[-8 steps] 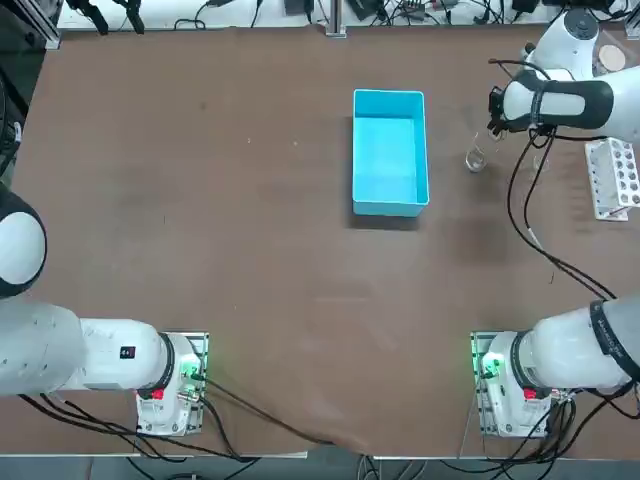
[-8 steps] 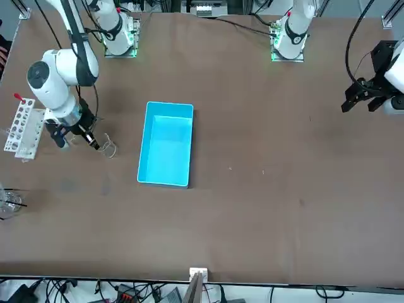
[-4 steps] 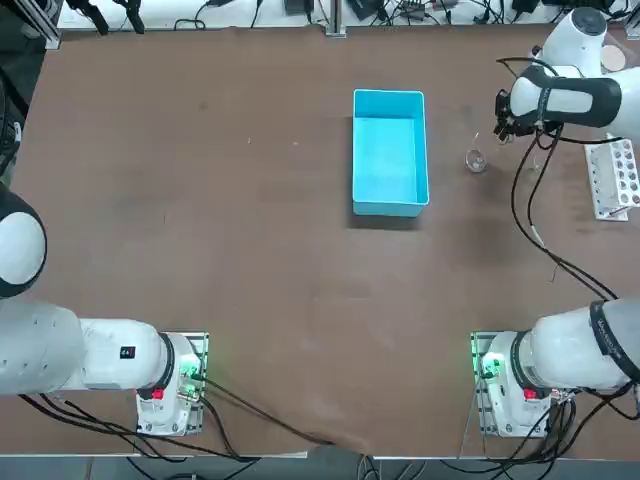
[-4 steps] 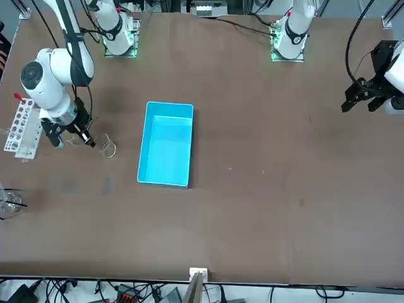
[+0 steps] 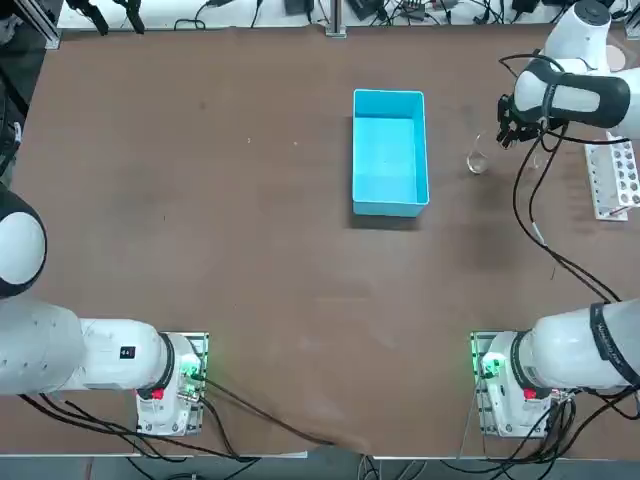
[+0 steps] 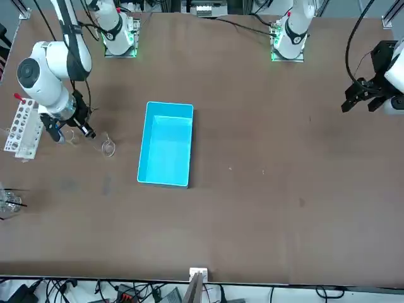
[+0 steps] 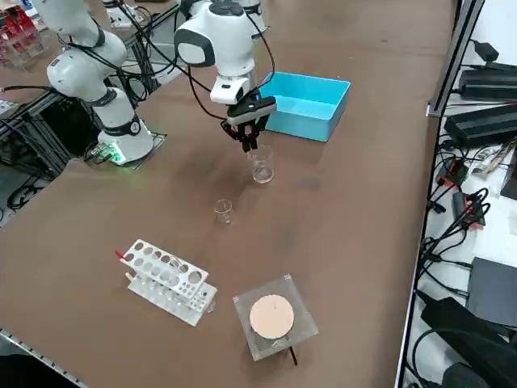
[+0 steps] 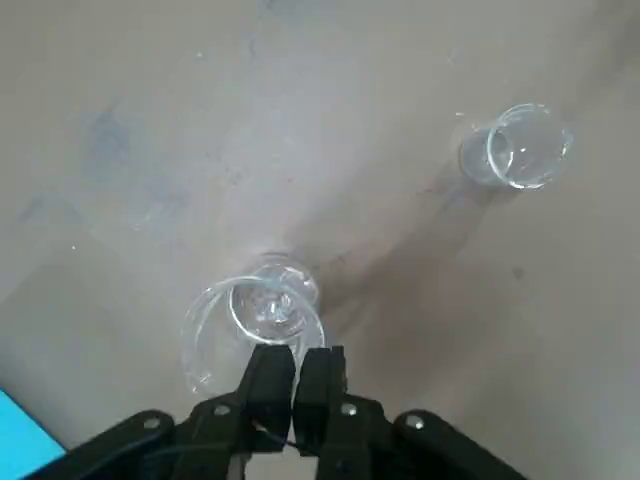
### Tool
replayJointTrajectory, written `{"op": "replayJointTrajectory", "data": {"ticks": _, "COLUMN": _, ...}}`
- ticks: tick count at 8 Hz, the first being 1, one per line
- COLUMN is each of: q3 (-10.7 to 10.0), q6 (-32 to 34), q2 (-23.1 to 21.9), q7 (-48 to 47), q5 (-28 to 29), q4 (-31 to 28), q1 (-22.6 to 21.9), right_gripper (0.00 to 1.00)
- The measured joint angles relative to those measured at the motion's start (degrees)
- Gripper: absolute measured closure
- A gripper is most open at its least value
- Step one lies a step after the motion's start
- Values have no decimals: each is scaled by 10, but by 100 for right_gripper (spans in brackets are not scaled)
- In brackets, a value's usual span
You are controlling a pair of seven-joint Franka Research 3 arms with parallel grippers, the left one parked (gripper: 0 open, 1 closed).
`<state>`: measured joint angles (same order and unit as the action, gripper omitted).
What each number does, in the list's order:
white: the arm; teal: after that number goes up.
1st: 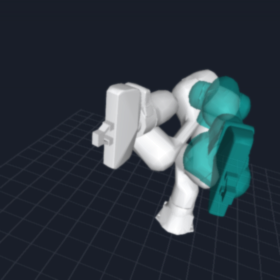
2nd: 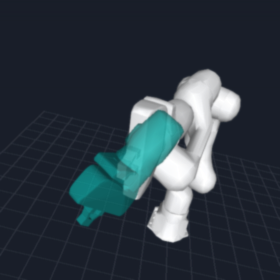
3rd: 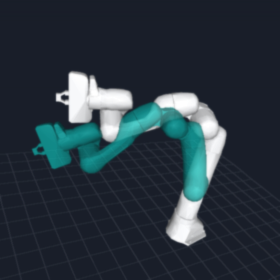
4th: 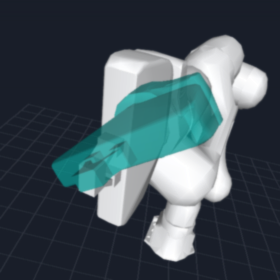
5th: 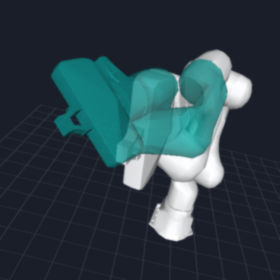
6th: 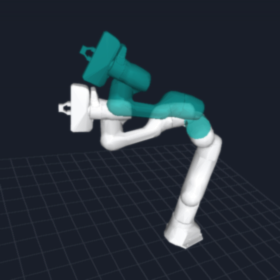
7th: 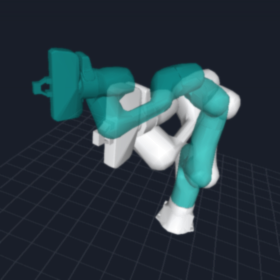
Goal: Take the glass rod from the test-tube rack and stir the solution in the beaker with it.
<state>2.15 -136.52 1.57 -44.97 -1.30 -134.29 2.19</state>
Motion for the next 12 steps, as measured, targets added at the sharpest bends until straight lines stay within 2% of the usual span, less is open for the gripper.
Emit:
{"op": "replayJointTrajectory", "data": {"ticks": 5, "q3": 6, "q6": -18, "q2": 3, "q7": -12, "q5": 5, "q4": 1, "q1": -17, "right_gripper": 94}}
{"op": "replayJointTrajectory", "data": {"ticks": 7, "q3": 6, "q6": -18, "q2": 1, "q7": -12, "q5": 5, "q4": 24, "q1": -17, "right_gripper": 94}}
{"op": "replayJointTrajectory", "data": {"ticks": 8, "q3": 6, "q6": 7, "q2": -3, "q7": -12, "q5": 5, "q4": 49, "q1": -17, "right_gripper": 94}}
{"op": "replayJointTrajectory", "data": {"ticks": 9, "q3": 6, "q6": 65, "q2": -9, "q7": -12, "q5": 5, "q4": 88, "q1": -17, "right_gripper": 94}}
{"op": "replayJointTrajectory", "data": {"ticks": 12, "q3": 1, "q6": 273, "q2": -23, "q7": 41, "q5": 4, "q4": 223, "q1": -13, "right_gripper": 94}}
